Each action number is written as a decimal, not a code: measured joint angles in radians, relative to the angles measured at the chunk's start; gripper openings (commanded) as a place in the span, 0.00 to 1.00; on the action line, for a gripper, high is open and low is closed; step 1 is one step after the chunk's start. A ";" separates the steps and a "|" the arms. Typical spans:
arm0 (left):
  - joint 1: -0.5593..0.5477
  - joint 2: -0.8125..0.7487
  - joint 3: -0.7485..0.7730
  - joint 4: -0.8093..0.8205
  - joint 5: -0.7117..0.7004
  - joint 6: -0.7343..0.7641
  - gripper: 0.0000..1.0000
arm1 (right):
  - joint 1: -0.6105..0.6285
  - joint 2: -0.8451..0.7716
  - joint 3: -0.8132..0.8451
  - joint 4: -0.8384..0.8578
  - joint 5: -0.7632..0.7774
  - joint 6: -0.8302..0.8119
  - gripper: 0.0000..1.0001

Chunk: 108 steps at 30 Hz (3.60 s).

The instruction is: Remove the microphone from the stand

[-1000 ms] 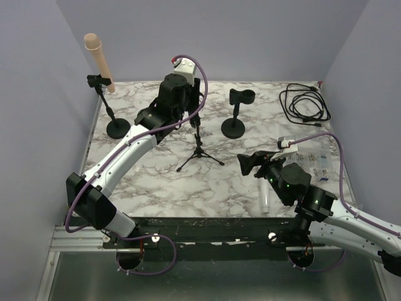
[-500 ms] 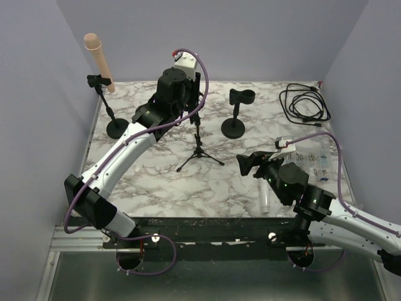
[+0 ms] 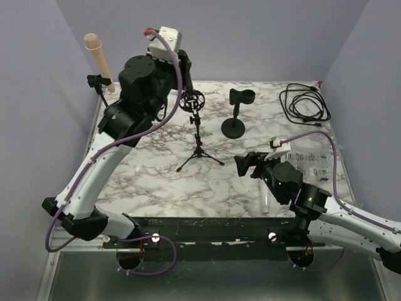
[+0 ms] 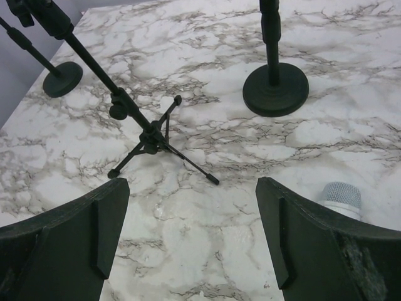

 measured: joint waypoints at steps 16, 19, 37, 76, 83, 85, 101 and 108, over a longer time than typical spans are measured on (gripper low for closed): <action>-0.013 -0.304 0.071 -0.087 0.464 -0.246 0.00 | 0.000 -0.064 0.094 -0.071 0.036 -0.002 0.89; -0.018 -0.230 0.019 -0.110 0.594 -0.310 0.00 | 0.000 -0.156 0.127 -0.090 0.056 -0.008 0.89; -0.215 0.306 -0.191 -0.144 0.716 -0.582 0.00 | 0.000 -0.401 0.251 -0.200 0.084 -0.040 0.89; -0.228 0.743 -0.063 -0.080 0.412 -0.811 0.01 | 0.000 -0.447 0.249 -0.277 0.109 -0.040 0.89; -0.226 0.774 -0.064 -0.081 0.387 -0.846 0.13 | 0.000 -0.441 0.249 -0.277 0.109 -0.038 0.89; -0.227 0.776 -0.064 -0.081 0.386 -0.852 0.25 | 0.000 -0.438 0.249 -0.277 0.109 -0.038 0.89; -0.226 0.822 -0.063 -0.080 0.388 -0.876 0.57 | 0.000 -0.431 0.249 -0.277 0.109 -0.038 0.89; -0.226 0.823 -0.063 -0.078 0.387 -0.872 0.73 | 0.000 -0.431 0.248 -0.277 0.109 -0.037 0.89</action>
